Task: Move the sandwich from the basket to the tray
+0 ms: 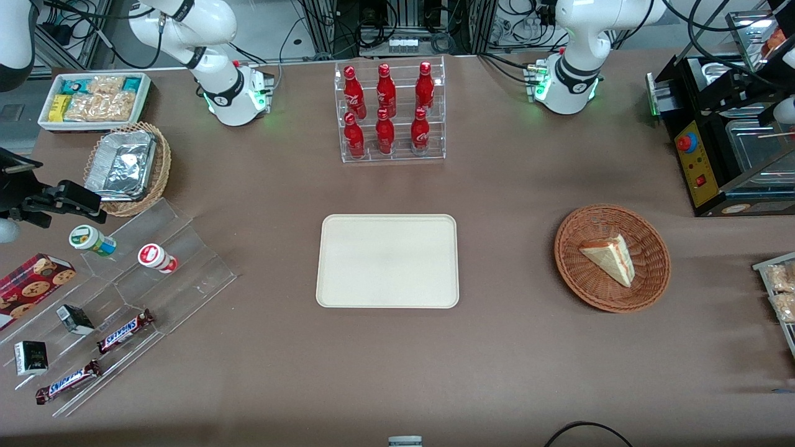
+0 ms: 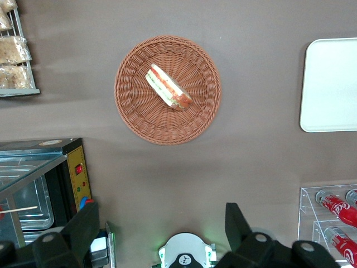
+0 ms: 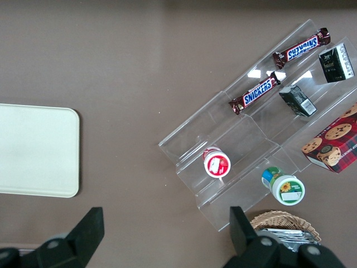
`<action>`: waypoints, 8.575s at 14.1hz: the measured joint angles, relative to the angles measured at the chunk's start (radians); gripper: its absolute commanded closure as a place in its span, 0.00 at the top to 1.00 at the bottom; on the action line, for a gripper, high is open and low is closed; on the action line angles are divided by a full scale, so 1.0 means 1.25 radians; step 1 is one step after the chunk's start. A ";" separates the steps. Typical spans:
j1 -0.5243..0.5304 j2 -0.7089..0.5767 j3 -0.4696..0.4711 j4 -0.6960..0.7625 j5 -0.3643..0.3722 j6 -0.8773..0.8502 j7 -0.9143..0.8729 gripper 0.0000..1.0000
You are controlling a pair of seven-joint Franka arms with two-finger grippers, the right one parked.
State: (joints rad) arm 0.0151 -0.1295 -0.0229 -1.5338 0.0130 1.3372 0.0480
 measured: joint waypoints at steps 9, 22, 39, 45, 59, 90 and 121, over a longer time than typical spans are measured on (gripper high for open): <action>0.001 0.068 0.009 -0.014 0.001 0.005 -0.089 1.00; 0.003 0.119 0.011 -0.363 0.002 0.443 -0.566 1.00; 0.003 0.253 0.011 -0.573 0.002 0.861 -0.704 1.00; 0.003 0.288 0.011 -0.591 0.002 0.907 -0.706 0.42; -0.074 0.149 -0.005 -0.444 0.040 0.532 -0.707 0.17; -0.599 0.590 -0.012 -0.098 0.058 0.729 -0.724 0.19; -0.404 0.109 0.036 -0.049 0.058 0.198 -0.799 1.00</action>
State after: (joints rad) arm -0.4896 0.0063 0.0226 -1.5946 0.0856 1.5847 -0.9504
